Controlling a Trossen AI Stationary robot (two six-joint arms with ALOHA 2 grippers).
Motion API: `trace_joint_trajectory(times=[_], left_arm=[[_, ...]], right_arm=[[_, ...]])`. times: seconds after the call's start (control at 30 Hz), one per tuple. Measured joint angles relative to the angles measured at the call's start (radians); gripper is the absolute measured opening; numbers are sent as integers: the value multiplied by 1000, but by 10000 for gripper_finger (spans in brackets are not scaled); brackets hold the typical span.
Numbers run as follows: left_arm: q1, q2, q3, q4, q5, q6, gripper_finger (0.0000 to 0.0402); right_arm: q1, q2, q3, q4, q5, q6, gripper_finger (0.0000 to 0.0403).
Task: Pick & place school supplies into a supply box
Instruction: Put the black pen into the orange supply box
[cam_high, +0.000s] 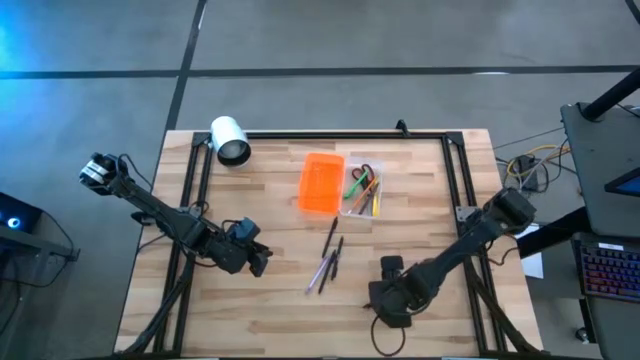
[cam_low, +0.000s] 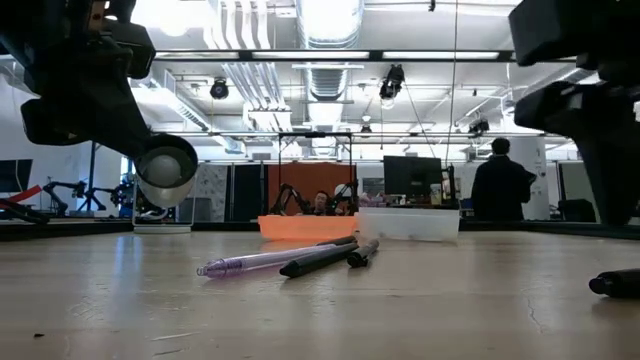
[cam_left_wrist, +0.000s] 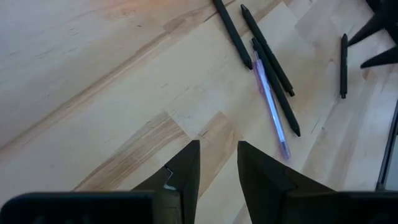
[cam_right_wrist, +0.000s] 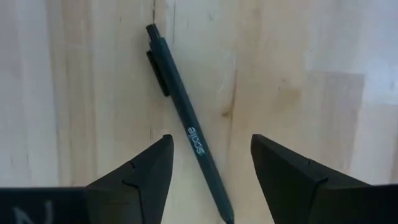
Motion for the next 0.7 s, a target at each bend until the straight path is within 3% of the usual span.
trace_joint_trajectory(times=[0.33,0.7], left_arm=[[0,0,0,0,3,-2,90],[0,0,0,0,4,-5,90]], right_arm=[[-10,139,63,-16,-75,-24,189],[-72,174,69,-51,-112,38,22]])
